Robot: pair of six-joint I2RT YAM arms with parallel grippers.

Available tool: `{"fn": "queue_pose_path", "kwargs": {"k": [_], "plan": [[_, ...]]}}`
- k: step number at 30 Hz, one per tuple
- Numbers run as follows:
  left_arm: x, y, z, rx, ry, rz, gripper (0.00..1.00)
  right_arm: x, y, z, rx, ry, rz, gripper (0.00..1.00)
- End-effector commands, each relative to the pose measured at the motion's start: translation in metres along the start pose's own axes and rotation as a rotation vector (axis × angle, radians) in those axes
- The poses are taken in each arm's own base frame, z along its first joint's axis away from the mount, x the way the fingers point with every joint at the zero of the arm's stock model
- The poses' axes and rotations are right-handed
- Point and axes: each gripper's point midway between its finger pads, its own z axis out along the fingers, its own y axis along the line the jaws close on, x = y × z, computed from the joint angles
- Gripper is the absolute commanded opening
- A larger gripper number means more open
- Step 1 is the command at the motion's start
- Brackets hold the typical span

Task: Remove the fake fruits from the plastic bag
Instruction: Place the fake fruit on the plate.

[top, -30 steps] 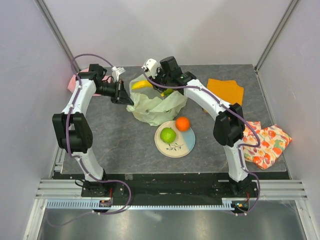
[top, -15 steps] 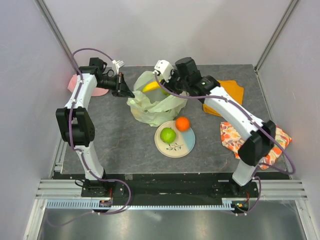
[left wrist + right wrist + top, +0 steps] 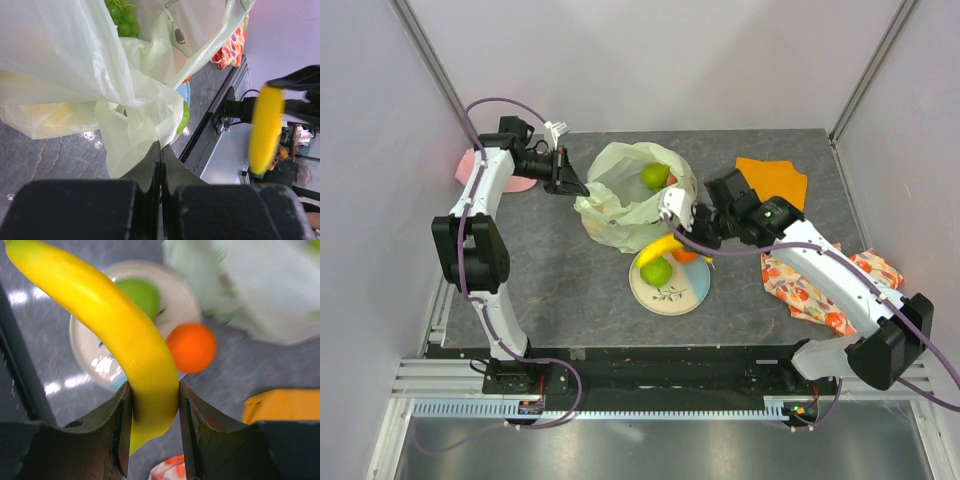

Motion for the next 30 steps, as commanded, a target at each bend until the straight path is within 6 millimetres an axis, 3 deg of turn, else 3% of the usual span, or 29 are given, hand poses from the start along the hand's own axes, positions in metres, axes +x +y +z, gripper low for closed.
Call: {"fn": "queue_pose_path", "kwargs": {"k": [1, 4, 15, 23, 30], "plan": [[-0.003, -0.021, -0.008, 0.021, -0.031, 0.039, 0.01, 0.068, 0.047, 0.01, -0.173, 0.145, -0.078, 0.2], [-0.001, -0.021, -0.01, 0.013, -0.031, 0.041, 0.02, 0.089, 0.054, 0.021, -0.204, 0.188, -0.081, 0.2], [0.013, -0.021, -0.01, -0.003, -0.017, 0.026, 0.01, 0.096, 0.066, 0.064, -0.257, 0.186, -0.043, 0.19], [0.018, -0.02, -0.01, -0.006, -0.011, 0.016, 0.02, 0.109, 0.084, 0.07, -0.338, 0.227, 0.016, 0.2], [0.017, -0.02, -0.01, -0.007, -0.011, 0.02, 0.02, 0.133, 0.105, 0.075, -0.386, 0.301, 0.141, 0.23]]}}
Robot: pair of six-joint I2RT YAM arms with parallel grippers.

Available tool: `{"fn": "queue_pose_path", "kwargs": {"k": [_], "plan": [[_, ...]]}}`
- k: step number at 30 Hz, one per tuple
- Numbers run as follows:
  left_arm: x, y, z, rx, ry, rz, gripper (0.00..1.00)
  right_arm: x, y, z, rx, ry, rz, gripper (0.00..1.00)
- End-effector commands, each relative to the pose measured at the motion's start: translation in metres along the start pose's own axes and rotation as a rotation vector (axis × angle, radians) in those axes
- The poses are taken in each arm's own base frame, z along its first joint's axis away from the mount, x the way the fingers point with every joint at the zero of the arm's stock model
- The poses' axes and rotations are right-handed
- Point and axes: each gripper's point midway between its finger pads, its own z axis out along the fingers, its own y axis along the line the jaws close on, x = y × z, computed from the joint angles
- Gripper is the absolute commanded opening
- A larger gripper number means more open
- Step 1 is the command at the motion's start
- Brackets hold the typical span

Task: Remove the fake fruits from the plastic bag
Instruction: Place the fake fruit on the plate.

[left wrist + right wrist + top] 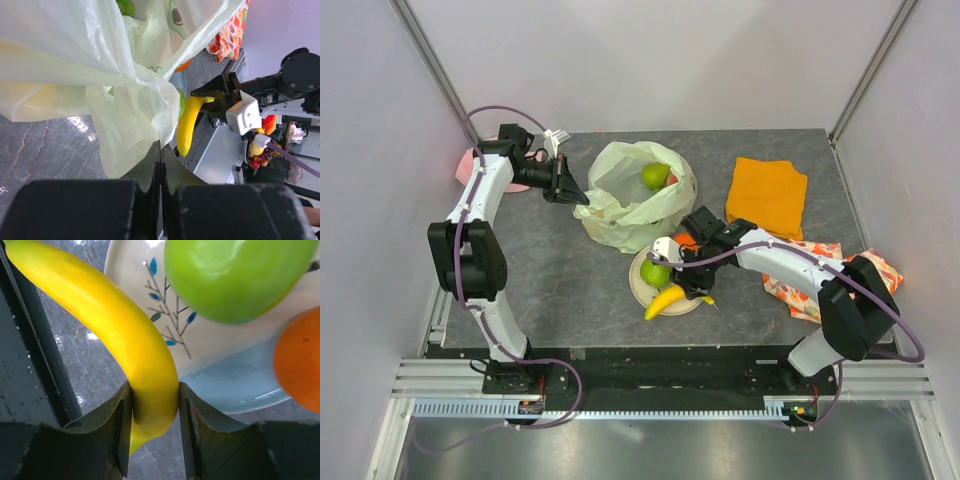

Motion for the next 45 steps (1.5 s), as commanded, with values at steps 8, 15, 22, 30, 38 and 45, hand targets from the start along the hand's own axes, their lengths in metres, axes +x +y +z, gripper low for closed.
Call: {"fn": "queue_pose_path", "kwargs": {"k": [8, 15, 22, 30, 38, 45], "plan": [[-0.004, -0.015, -0.009, -0.007, -0.032, 0.053, 0.02, 0.005, 0.004, 0.016, -0.031, 0.013, 0.091, 0.25], [-0.003, -0.014, -0.009, -0.011, -0.032, 0.056, 0.02, -0.001, -0.009, 0.026, -0.011, 0.012, 0.089, 0.29], [0.0, -0.015, -0.009, -0.014, -0.029, 0.057, 0.02, 0.004, -0.014, 0.03, -0.005, 0.039, 0.047, 0.43], [-0.005, -0.015, -0.008, -0.007, -0.035, 0.06, 0.02, 0.001, -0.007, 0.012, -0.006, 0.049, 0.061, 0.98], [-0.006, -0.022, -0.012, -0.005, -0.047, 0.075, 0.02, -0.054, -0.018, -0.056, 0.071, -0.057, 0.055, 0.98], [0.027, -0.027, -0.015, -0.021, -0.026, 0.034, 0.02, -0.14, -0.098, -0.121, 0.18, -0.348, 0.336, 0.98]]}}
